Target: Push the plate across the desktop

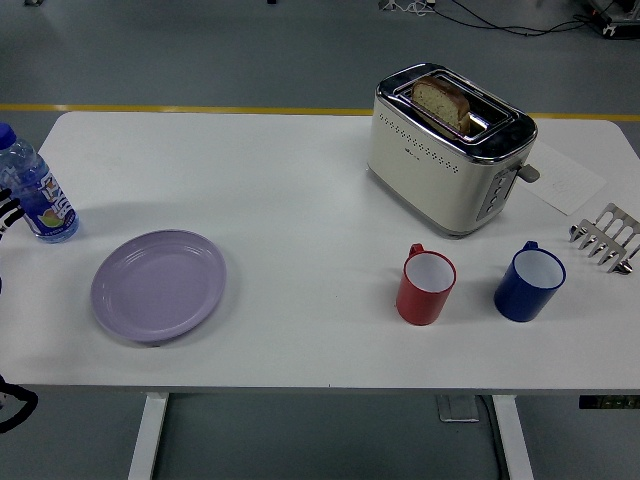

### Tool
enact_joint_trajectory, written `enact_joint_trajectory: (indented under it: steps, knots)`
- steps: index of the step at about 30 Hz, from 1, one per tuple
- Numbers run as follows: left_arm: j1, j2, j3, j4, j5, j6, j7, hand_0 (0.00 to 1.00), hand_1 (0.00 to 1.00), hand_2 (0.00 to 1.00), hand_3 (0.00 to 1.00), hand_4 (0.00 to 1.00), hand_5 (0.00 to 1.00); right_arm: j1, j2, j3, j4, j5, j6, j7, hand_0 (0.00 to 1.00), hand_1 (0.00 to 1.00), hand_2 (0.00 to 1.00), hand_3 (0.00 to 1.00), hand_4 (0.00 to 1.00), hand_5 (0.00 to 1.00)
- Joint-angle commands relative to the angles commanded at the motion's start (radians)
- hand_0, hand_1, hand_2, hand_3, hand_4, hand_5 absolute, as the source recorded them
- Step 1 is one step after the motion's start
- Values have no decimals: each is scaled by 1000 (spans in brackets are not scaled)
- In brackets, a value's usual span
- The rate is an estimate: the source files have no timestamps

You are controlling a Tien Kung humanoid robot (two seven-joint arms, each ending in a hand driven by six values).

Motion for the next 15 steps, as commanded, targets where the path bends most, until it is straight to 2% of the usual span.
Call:
enact_joint_trajectory:
  steps: [2, 3, 6, 8, 9, 15]
  knots:
    - [-3, -3, 14, 22, 19, 7, -18, 682, 723, 694, 650, 508, 998, 1, 0, 1, 0, -3, 0, 0, 640, 612, 656, 584, 372, 163]
    - [-3, -3, 19, 30, 23, 9, -25, 753, 775, 757, 693, 477, 998, 1, 1, 1, 0, -3, 0, -1, 639, 612, 656, 584, 372, 164]
    - [-5, -11, 48, 62, 34, 24, -84, 753, 775, 757, 693, 477, 998, 2, 1, 1, 0, -5, 1, -1, 639, 612, 656, 584, 372, 164]
    - [-9, -17, 67, 80, 42, 36, -87, 753, 775, 757, 693, 477, 998, 2, 1, 1, 0, -5, 1, -2, 639, 612, 656, 584, 372, 164]
    - [-11, -21, 83, 93, 40, 41, -87, 774, 790, 800, 737, 474, 998, 3, 2, 2, 0, -8, 2, -3, 638, 612, 655, 584, 371, 164]
    - [-23, -45, 118, 147, 79, 60, -87, 774, 790, 800, 737, 474, 998, 4, 4, 0, 0, -7, 2, -4, 638, 612, 655, 584, 371, 164]
